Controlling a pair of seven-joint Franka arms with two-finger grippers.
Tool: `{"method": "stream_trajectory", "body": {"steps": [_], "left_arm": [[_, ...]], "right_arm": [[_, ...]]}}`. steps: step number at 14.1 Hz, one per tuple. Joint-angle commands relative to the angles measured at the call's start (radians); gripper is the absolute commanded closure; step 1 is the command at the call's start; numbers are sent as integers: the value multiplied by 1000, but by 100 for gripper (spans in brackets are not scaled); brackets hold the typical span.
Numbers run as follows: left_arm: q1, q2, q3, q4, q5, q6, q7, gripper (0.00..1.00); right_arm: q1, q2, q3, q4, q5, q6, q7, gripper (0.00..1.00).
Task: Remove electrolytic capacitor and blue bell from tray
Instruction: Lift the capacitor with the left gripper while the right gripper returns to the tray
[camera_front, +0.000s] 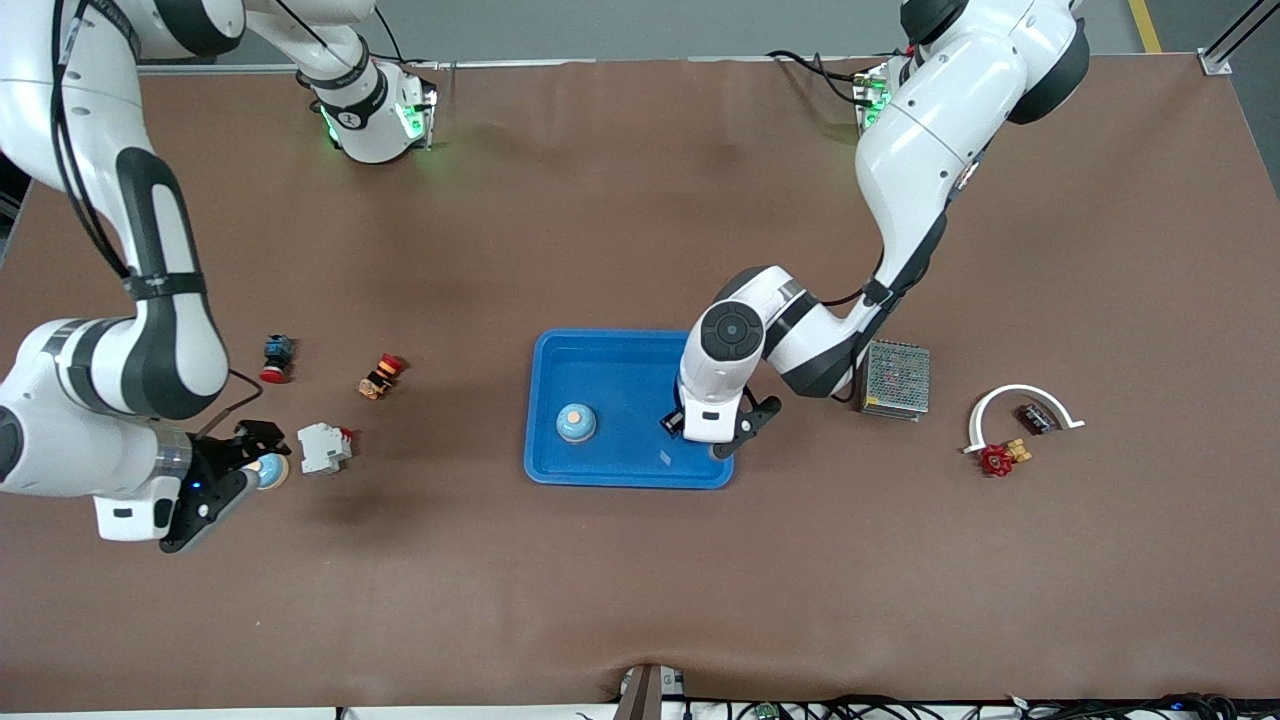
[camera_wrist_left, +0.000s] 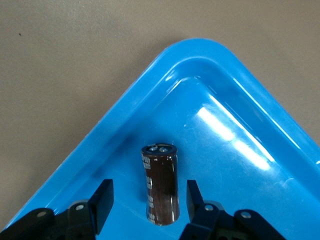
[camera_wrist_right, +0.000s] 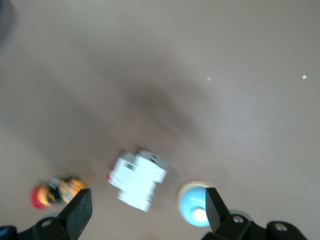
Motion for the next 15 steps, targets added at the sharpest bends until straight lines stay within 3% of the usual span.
{"method": "stream_trajectory", "body": {"steps": [1,6,9,11,15], "left_arm": [[-12,27,5,41,-3,0,-13,40],[-12,39,5,41,-5,20,-13,44],[-12,50,5,42,-5,21,-12,46],[-12,52,5,42,-3,32,-9,58],[-12,49,6,42,1,32,2,100]], "right_arm": [[57,-11,-4,3,14,-18,219,0],[195,-11,-1,3,29,-4,621,0],[233,-9,-1,3,113,2,735,0],[253,-5,-2,3,153,13,783,0],[333,3,-4,-5,152,112,997,0]]}}
